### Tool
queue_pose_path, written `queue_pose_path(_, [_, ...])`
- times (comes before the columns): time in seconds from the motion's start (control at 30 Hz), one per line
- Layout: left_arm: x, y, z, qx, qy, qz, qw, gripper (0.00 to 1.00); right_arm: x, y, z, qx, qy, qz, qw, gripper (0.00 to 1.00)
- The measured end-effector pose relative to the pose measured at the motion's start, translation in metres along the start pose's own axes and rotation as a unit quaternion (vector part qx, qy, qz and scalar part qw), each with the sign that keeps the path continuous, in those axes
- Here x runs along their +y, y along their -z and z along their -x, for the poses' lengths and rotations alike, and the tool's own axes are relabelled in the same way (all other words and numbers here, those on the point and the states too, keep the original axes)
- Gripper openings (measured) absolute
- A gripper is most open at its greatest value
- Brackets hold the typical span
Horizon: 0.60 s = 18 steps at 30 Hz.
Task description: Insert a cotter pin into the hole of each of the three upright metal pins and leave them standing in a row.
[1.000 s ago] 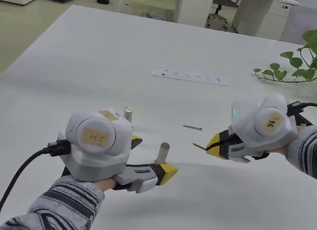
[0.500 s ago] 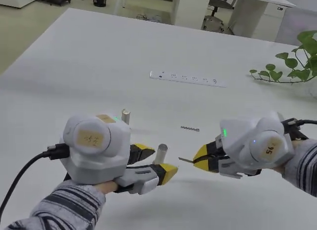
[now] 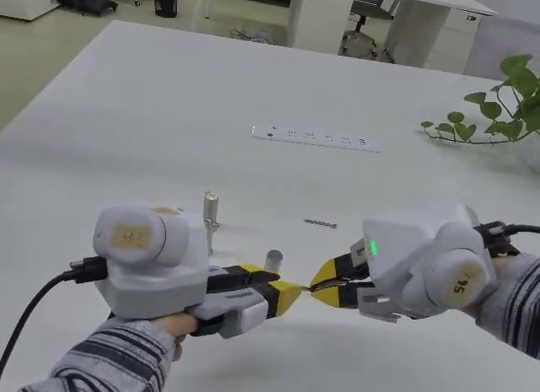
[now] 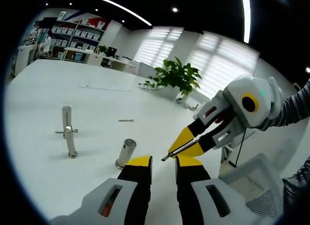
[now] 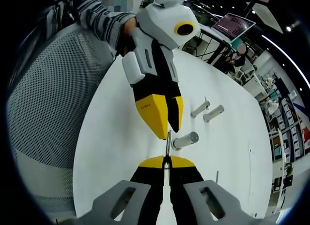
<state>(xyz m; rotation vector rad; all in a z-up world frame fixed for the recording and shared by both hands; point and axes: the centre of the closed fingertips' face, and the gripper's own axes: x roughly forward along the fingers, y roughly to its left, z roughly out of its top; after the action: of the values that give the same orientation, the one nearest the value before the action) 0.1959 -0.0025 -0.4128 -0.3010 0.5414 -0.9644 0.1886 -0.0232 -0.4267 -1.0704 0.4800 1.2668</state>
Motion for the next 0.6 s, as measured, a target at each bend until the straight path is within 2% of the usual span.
queue_pose_path(0.1, [-0.004, -0.002, 0.000, -0.008, 0.014, 0.016, 0.9997, 0.08, 0.000, -0.004, 0.001, -0.006, 0.002, 0.001, 1.0000, 0.00])
queue_pose_path(0.27, [-0.003, -0.003, 0.000, -0.013, 0.014, 0.027, 0.9995, 0.04, 0.000, -0.009, 0.002, -0.012, 0.003, 0.004, 0.9999, 0.00])
queue_pose_path(0.6, [-0.008, -0.002, -0.001, -0.016, 0.026, 0.042, 0.9986, 0.00, -0.002, -0.013, 0.002, -0.018, 0.007, -0.003, 0.9998, 0.00])
